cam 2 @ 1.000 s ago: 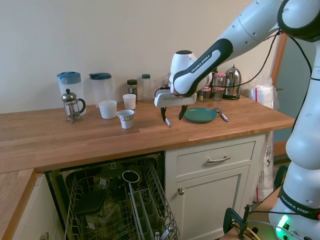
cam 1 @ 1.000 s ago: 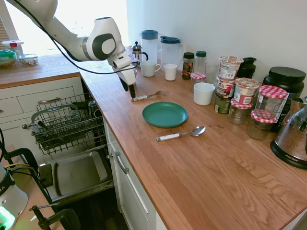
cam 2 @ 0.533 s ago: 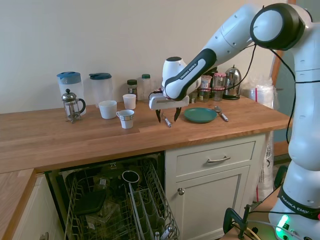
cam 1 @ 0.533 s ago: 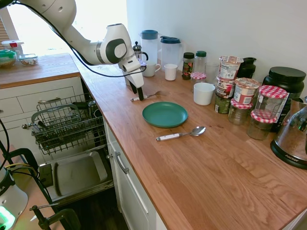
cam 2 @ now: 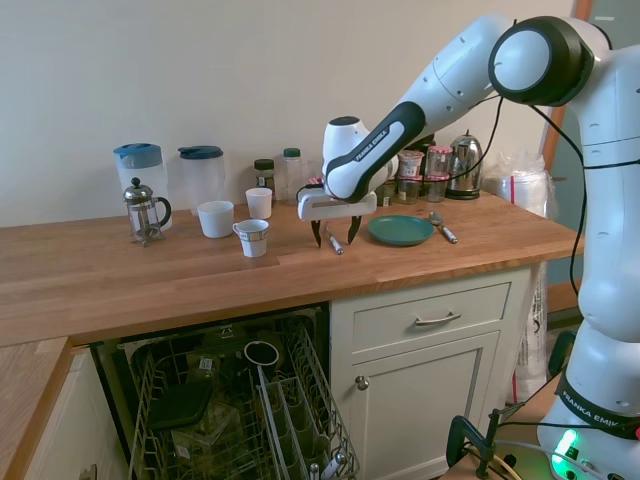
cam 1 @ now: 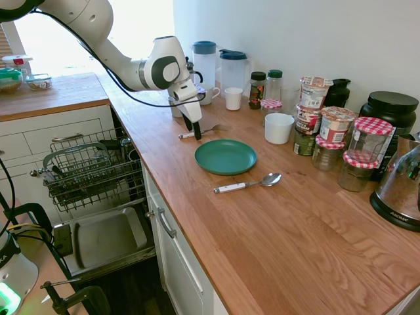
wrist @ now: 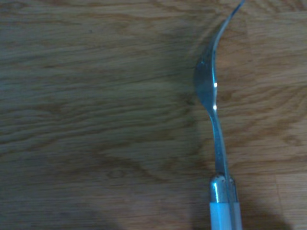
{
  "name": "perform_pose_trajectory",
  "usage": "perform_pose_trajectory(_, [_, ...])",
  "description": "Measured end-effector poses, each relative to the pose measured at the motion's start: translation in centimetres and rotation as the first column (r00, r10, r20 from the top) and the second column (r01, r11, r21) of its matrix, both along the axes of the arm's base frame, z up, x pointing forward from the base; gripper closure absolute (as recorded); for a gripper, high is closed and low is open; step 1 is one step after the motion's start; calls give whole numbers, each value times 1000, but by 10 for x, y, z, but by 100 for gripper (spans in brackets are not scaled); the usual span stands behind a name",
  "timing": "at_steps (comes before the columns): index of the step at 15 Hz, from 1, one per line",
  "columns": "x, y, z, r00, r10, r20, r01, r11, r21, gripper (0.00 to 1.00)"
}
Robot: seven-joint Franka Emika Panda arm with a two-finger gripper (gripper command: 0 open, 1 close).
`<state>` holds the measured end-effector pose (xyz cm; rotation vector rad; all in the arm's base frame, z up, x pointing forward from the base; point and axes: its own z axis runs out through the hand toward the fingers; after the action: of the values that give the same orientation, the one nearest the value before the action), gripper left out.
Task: Put the fork in the dishwasher
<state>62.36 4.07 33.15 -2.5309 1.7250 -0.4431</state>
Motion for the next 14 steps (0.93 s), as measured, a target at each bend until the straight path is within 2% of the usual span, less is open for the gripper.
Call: perform_pose_trajectory(14, [7, 6, 0, 999, 36, -23, -36, 999, 24, 100])
